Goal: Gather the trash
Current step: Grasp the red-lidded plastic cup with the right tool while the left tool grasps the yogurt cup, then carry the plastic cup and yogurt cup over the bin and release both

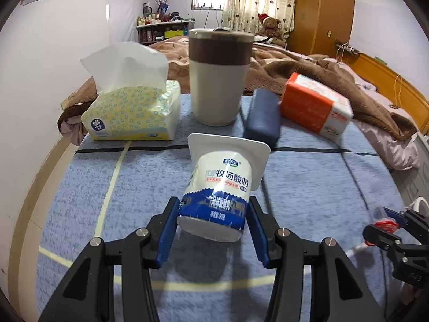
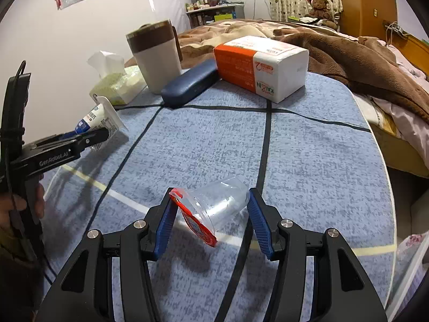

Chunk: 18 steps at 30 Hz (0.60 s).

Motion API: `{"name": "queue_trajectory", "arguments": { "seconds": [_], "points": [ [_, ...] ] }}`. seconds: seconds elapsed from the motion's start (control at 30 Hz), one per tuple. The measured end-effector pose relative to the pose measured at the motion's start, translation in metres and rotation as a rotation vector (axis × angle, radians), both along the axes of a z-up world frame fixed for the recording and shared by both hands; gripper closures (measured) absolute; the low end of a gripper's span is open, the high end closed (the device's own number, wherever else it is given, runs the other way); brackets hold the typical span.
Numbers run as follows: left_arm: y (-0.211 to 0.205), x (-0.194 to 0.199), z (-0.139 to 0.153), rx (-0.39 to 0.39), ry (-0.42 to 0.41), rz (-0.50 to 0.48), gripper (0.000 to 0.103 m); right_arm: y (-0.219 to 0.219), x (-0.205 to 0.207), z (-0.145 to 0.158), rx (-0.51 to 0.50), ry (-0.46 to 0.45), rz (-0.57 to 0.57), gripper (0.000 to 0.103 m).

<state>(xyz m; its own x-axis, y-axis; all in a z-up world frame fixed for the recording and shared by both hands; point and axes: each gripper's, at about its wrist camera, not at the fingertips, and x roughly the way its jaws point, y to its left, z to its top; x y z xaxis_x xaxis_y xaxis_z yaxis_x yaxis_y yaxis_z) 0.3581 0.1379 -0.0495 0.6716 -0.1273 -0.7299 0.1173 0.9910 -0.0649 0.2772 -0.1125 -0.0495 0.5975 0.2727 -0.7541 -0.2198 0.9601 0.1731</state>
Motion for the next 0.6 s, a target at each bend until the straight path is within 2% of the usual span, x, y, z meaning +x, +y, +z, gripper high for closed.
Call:
{"name": "queue_trajectory", "arguments": {
  "seconds": [0.3, 0.6],
  "points": [
    [-0.027, -0.04, 0.027, -0.009, -0.054, -0.045, 0.055, -0.016, -0.025, 0.022, 0.009, -0.054, -0.021, 0.049],
    [-0.04, -0.061, 0.016, -0.008, -0.013, -0.035, 0.055, -0.034, -0.046, 0.033, 0.026, -0.08, -0.043, 0.049]
  ]
}}
